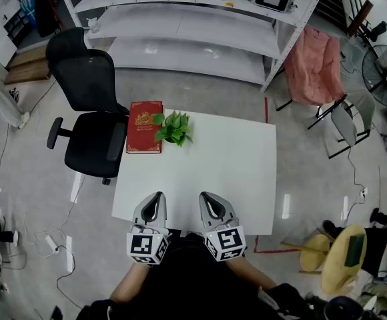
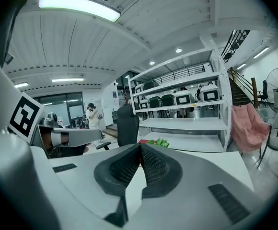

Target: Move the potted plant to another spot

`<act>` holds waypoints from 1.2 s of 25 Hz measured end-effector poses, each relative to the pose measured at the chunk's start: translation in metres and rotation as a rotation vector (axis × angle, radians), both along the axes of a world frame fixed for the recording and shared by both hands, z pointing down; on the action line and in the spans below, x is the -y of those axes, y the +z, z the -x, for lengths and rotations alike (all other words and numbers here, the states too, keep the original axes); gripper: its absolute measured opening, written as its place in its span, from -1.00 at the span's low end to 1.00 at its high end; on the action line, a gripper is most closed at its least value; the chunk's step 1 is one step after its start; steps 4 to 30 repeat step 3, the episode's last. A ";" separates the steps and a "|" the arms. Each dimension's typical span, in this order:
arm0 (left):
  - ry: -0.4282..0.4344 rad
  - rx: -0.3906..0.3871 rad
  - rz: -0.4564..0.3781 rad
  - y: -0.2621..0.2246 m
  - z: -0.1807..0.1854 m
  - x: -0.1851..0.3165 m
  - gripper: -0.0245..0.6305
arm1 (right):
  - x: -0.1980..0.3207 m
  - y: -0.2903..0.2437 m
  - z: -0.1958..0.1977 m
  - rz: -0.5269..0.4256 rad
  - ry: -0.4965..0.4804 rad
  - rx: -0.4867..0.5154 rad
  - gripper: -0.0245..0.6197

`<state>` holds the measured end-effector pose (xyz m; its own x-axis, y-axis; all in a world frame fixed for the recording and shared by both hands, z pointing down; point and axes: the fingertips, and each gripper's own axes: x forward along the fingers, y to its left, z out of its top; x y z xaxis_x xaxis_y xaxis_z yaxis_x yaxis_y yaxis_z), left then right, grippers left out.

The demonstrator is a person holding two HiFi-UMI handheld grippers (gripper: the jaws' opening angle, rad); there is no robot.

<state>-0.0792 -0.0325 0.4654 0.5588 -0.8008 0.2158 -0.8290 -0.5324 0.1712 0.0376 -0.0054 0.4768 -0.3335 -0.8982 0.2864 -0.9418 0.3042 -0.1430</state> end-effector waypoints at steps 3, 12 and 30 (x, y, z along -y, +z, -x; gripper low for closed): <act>0.005 0.001 0.000 0.000 -0.003 -0.001 -0.87 | -0.001 0.000 -0.002 0.003 0.007 0.001 -0.89; 0.005 0.001 0.000 0.000 -0.003 -0.001 -0.87 | -0.001 0.000 -0.002 0.003 0.007 0.001 -0.89; 0.005 0.001 0.000 0.000 -0.003 -0.001 -0.87 | -0.001 0.000 -0.002 0.003 0.007 0.001 -0.89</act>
